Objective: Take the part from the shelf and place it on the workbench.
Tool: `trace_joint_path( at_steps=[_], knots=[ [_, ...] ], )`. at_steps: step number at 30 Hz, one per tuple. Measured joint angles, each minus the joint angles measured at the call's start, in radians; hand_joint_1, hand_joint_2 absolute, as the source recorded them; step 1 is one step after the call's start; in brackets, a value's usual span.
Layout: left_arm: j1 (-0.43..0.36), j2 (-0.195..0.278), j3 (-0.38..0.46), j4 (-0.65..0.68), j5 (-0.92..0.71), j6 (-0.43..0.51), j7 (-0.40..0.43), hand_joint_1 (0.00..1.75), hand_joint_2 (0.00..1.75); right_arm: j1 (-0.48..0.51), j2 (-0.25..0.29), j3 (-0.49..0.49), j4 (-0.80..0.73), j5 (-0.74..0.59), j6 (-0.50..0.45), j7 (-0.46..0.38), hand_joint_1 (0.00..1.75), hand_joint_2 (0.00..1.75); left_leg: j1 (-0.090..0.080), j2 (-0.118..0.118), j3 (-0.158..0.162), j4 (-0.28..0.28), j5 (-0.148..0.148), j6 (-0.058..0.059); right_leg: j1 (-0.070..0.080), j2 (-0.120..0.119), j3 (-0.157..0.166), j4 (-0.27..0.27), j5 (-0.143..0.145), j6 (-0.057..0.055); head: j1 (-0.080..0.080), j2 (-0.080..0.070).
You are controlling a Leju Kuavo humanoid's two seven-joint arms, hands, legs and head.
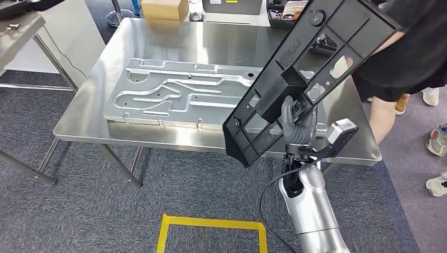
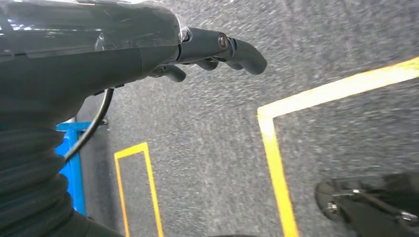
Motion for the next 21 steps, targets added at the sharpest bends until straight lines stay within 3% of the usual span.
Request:
trace_joint_path(
  at_steps=[1,2,3,4,6,8,14,21],
  knots=[
    [-0.001,-0.001,0.0,0.0,0.0,0.0,0.0,0.0,1.75,0.0,0.0,0.0,0.001,0.001,0.0,0.0,1.75,1.75,0.0,0.0,0.007,0.0,-0.007,0.001,-0.001,-0.001,-0.047,0.067,-0.015,0.003,0.0,0.0],
    [-0.001,-0.001,0.001,0.0,0.001,0.0,0.0,0.0,1.75,0.002,-0.001,0.0,0.002,0.002,0.0,0.001,1.75,1.75,0.0,-0.001,0.015,0.0,-0.014,0.001,-0.002,-0.001,-0.082,0.107,-0.011,0.005,0.0,0.0],
    [0.0,-0.001,0.001,0.0,0.001,0.0,0.0,0.0,1.75,0.003,-0.001,0.0,0.004,0.003,0.0,0.001,1.75,1.75,0.0,-0.002,0.024,0.0,-0.021,0.0,-0.002,-0.001,-0.099,0.109,0.014,0.005,0.0,0.0],
    [0.001,-0.001,0.001,0.0,0.002,0.0,0.0,0.0,1.75,0.003,-0.001,0.0,0.005,0.006,0.0,0.002,1.75,1.75,0.0,-0.003,0.036,0.0,-0.029,-0.001,-0.002,-0.002,-0.094,0.068,0.059,0.003,0.0,0.0],
    [0.003,-0.003,0.002,0.0,0.005,0.0,0.002,0.0,1.75,-0.002,-0.001,0.0,0.006,0.016,0.0,0.002,1.75,1.75,-0.002,-0.004,0.059,0.001,-0.046,-0.006,0.0,-0.002,-0.05,-0.068,0.157,-0.006,0.0,0.0],
    [0.003,-0.006,0.005,0.0,0.011,0.0,0.004,0.0,1.75,-0.016,-0.002,0.0,0.012,0.039,0.0,0.01,1.75,1.75,-0.006,-0.005,0.067,0.004,-0.058,-0.014,0.004,-0.002,-0.018,-0.158,0.193,-0.017,0.0,0.0],
    [0.004,-0.007,0.024,0.0,0.014,-0.002,0.003,0.0,1.75,-0.13,-0.029,0.008,0.106,0.248,0.0,0.136,1.75,1.75,-0.008,0.001,0.069,-0.001,-0.065,-0.014,0.007,0.006,-0.014,-0.176,0.183,-0.026,0.0,0.0],
    [0.004,-0.007,0.036,0.0,0.003,-0.012,0.002,0.0,1.75,-0.324,-0.085,0.028,0.265,0.432,-0.049,0.232,1.75,1.75,-0.007,0.0,0.071,-0.006,-0.063,-0.025,0.009,0.003,-0.014,-0.175,0.182,-0.031,0.0,0.0]
  ],
)
